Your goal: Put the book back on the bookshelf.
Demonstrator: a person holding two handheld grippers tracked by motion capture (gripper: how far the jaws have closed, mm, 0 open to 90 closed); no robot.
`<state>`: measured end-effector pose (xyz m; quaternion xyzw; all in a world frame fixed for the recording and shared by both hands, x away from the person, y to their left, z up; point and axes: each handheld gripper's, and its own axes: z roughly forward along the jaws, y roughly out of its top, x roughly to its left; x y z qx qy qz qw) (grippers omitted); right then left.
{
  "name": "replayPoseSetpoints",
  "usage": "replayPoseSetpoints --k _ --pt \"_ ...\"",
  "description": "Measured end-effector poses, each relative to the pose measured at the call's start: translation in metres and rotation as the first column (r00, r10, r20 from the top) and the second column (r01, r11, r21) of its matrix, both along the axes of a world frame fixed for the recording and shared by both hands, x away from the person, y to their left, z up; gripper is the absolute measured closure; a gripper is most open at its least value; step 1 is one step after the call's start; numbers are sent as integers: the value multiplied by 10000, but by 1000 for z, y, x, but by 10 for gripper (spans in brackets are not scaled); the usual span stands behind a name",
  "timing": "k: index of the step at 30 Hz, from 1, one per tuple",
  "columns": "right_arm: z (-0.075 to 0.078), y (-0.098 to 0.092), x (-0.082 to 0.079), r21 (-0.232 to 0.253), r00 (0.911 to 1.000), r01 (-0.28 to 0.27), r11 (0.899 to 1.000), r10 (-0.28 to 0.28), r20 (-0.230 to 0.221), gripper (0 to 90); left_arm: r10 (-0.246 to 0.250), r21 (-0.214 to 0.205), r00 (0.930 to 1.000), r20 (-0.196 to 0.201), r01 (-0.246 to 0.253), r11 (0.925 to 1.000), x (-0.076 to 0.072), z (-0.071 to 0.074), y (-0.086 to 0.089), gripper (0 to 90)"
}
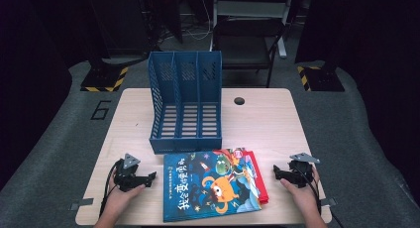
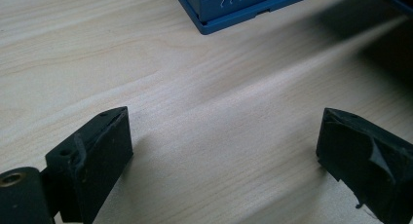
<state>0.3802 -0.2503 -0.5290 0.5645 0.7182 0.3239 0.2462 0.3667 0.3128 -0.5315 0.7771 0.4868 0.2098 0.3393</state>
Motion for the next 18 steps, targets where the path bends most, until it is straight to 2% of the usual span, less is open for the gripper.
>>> replayPoseSetpoints --k 6,7,9,18 --pt "0 0 0 18 10000 -12 10000 11 31 116 20 31 9999 100 -21 10000 -1 -1 -1 60" --pt "0 0 0 15 10000 -35 10000 35 -10 116 -115 101 9999 -12 115 9999 -1 0 0 59" --pt "0 0 0 7 10000 -21 10000 21 1 116 1 21 9999 104 -1 10000 -1 -1 -2 55" --pt "0 2 0 64 9998 180 9998 -180 -4 115 170 -15 9998 67 -170 9999 -3 -1 -4 52"
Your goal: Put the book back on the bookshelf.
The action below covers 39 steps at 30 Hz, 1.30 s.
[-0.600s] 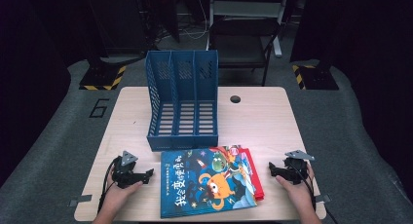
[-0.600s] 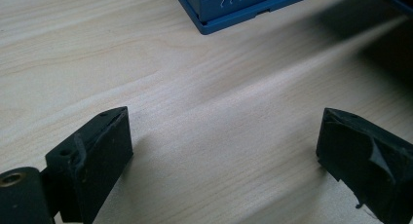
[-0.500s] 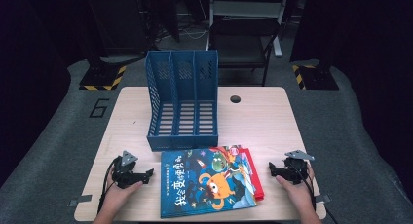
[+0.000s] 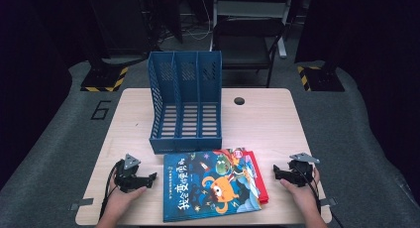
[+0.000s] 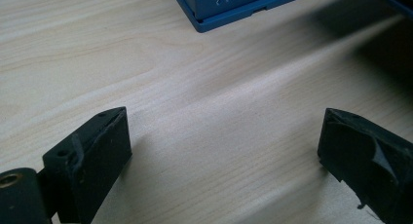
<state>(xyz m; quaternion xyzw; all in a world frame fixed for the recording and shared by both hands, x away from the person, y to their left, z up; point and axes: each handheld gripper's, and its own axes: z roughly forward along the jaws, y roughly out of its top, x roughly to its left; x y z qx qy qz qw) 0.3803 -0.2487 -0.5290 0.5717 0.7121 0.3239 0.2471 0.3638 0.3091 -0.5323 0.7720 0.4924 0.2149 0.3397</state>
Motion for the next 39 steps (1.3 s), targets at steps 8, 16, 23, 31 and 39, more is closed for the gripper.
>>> replayPoseSetpoints --k 8,16,23,31,39 --pt "0 0 0 9 10000 -2 10000 2 10 122 87 105 9997 -209 -85 9999 -2 3 -1 79" --pt "6 -2 -5 -132 9996 -177 9998 174 -206 291 254 -48 9974 -682 -258 9997 -1 11 0 234" --pt "23 4 -22 -222 9959 -894 9957 891 -172 374 -212 -854 9955 -921 133 9963 -11 27 -8 280" --pt "40 28 -44 -866 9829 -1826 9794 1839 68 393 -683 -1664 9951 -720 555 9845 -33 47 -16 325" --pt "46 35 -53 -702 9789 -2016 9769 2034 188 403 -895 -1999 9895 -1139 654 9776 -46 48 -18 348"
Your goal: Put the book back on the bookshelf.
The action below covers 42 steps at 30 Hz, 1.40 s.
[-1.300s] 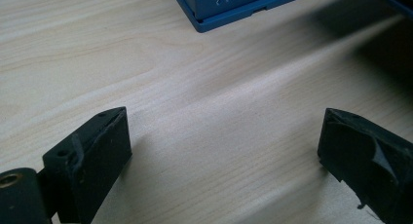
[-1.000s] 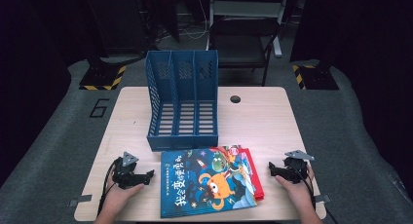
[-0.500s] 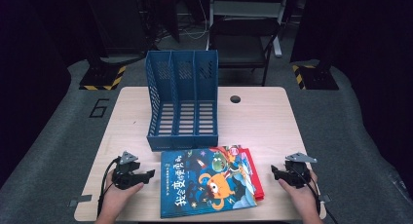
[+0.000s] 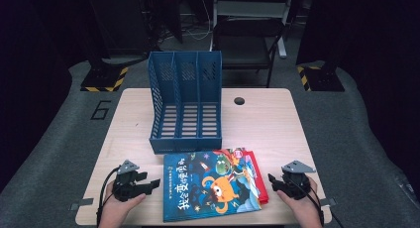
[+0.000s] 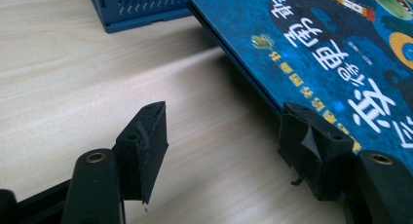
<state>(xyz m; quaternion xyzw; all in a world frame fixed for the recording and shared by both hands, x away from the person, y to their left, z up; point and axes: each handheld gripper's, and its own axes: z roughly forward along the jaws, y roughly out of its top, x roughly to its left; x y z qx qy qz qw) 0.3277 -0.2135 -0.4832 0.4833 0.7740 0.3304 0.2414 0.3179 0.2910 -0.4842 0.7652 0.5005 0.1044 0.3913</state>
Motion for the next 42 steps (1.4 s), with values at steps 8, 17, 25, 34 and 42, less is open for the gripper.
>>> replayPoseSetpoints --k 8,17,25,34,42 --pt "5 12 -12 369 9965 -827 9959 824 105 415 -110 -158 9999 130 112 9998 -15 4 -7 343" --pt "6 29 -23 965 9868 -1608 9823 1619 -38 403 -647 -234 9977 -211 642 9977 -24 2 -22 300" --pt "3 45 -33 955 9723 -2282 9689 2320 -297 400 -950 -622 9943 -493 919 9938 -24 -3 -33 303" --pt "-2 50 -32 1373 9611 -2589 9561 2691 -615 392 -1154 -1004 9908 -709 1080 9891 -24 -5 -37 340" --pt "-5 52 -31 1700 9566 -2694 9479 2838 -668 390 -1126 -855 9925 -475 1082 9904 -23 -4 -39 371"
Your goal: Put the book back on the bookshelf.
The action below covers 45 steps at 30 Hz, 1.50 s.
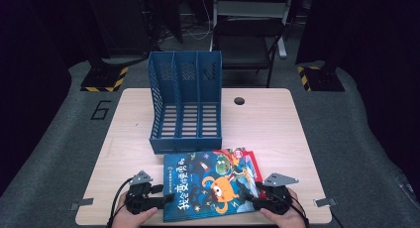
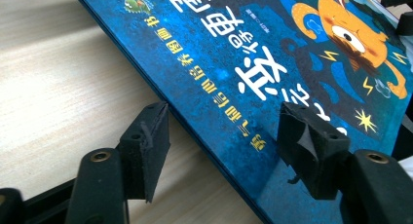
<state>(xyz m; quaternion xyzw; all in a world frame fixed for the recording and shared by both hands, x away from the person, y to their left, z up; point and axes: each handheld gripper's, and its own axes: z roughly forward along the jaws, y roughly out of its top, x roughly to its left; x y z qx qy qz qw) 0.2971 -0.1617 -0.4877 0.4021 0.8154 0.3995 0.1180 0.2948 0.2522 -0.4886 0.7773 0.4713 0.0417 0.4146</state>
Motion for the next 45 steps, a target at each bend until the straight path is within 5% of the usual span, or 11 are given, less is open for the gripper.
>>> replayPoseSetpoints --k 23,27,38,45 --pt "-2 9 2 168 9991 415 9990 -414 -59 359 398 -262 9992 8 -398 9989 16 -1 3 396" --pt "-1 9 0 82 9996 296 9995 -296 1 368 274 4 9993 251 -275 9996 13 0 2 378" --pt "4 -2 -13 132 9995 -285 9995 287 -120 370 45 -91 9998 -201 -47 9999 -1 -1 4 313" --pt "4 5 -35 -843 9951 -934 9921 957 241 368 -78 -37 9999 -135 78 10000 -13 0 2 344"
